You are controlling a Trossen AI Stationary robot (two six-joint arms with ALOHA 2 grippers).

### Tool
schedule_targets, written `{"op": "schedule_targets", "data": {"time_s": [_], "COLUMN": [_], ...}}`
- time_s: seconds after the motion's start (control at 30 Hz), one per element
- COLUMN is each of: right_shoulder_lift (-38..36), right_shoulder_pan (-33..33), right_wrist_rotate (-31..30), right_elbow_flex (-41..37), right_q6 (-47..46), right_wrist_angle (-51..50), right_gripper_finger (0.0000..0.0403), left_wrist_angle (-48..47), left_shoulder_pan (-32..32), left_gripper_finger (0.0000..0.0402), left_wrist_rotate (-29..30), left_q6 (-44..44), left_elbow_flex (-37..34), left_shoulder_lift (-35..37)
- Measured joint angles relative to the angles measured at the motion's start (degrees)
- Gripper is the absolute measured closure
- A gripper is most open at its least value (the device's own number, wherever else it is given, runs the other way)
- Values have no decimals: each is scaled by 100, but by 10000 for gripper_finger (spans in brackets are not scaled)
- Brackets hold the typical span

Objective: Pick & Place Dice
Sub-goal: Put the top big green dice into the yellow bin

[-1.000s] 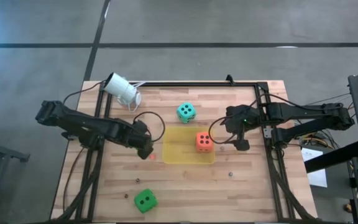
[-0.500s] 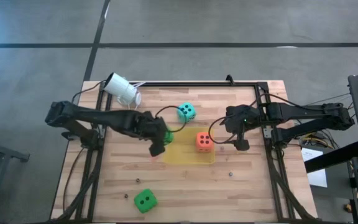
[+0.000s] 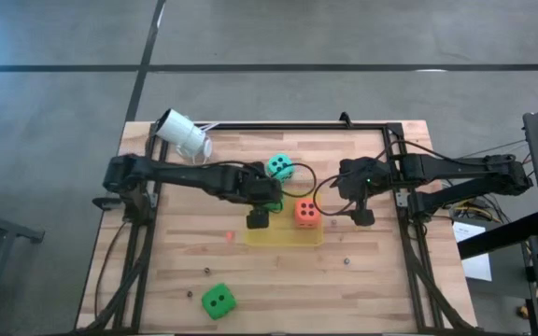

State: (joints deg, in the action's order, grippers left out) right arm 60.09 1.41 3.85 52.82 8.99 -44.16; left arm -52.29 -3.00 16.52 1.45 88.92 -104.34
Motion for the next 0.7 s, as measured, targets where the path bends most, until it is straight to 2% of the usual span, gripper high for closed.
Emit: {"op": "schedule_targets", "data": {"time_s": [0.43, 0.6, 0.7], "right_shoulder_lift": [1, 1, 1], "right_shoulder_pan": [-2, -1, 0], "right_wrist_rotate": [1, 0, -1], "right_elbow_flex": [0, 0, 0], "right_q6": [1, 1, 2], "right_wrist_angle": [-2, -1, 0], "right_gripper_finger": [3, 3, 3], "left_wrist_angle": [506, 722, 730], "left_shoulder_pan": [-92, -92, -85], "left_gripper_finger": [66, 66, 66], "left_wrist_rotate": [-395, -842, -880], "left_q6": [-71, -172, -172], "left_elbow_flex": [-13, -19, -24], "left_shoulder_lift": [-356, -638, -690]}}
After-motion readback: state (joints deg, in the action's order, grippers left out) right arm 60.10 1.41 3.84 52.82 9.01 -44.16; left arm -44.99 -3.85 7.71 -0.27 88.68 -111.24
